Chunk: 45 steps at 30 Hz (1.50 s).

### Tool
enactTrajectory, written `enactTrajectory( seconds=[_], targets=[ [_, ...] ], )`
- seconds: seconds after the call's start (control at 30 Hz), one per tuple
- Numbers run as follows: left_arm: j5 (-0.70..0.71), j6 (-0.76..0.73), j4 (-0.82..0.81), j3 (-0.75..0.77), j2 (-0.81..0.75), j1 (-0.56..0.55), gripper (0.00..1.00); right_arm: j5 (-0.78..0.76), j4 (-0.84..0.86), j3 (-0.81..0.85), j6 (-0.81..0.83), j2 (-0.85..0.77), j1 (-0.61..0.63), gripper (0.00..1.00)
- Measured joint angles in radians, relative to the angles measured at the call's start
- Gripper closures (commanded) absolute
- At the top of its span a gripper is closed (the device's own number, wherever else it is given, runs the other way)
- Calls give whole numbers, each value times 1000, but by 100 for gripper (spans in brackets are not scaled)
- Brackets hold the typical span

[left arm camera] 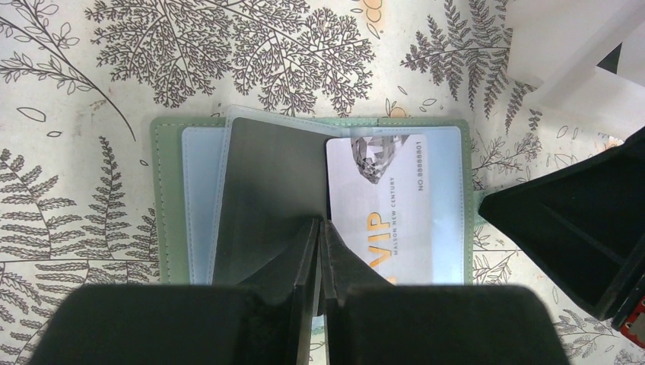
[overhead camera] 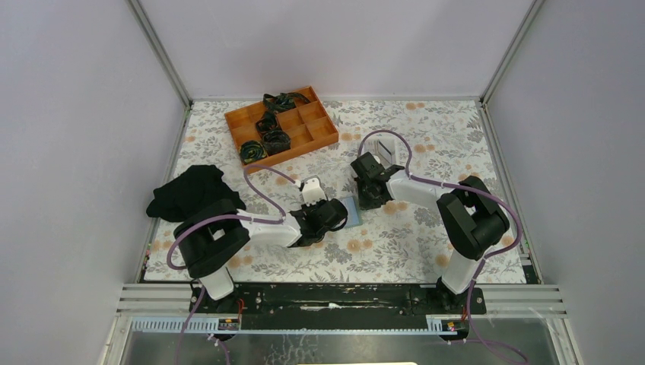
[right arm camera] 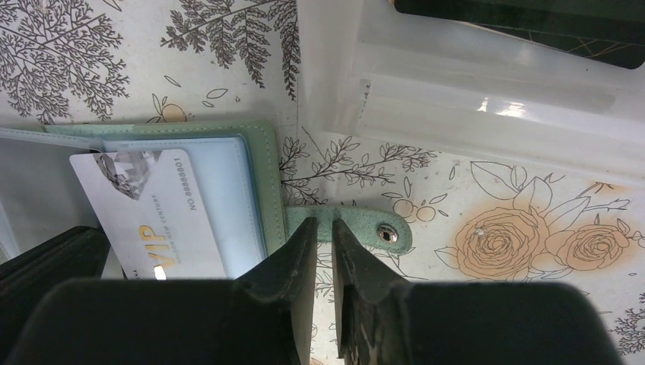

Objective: Put the credit cards into the card holder
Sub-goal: Insert the credit card into the card holder.

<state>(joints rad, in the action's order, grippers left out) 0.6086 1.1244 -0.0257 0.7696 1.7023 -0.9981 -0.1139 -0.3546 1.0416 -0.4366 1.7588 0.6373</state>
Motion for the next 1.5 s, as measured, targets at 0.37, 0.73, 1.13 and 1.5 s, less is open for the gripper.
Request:
enactTrajectory(
  seconds=[0.37,0.73,1.13,1.5],
  targets=[
    [0,-6,2,5,2,0,87,3,1,-1,7,1,0,80],
    [-5,-22,22,20,5,0,86,-1,0,3,19,5,13,80],
    [-8,-35,29,26,5,-6,86,-15,-8,26,26,23,42,80],
    [-11,-65,37,26,-3,-15,85,-17,-16,44,26,37,58,79]
  ],
)
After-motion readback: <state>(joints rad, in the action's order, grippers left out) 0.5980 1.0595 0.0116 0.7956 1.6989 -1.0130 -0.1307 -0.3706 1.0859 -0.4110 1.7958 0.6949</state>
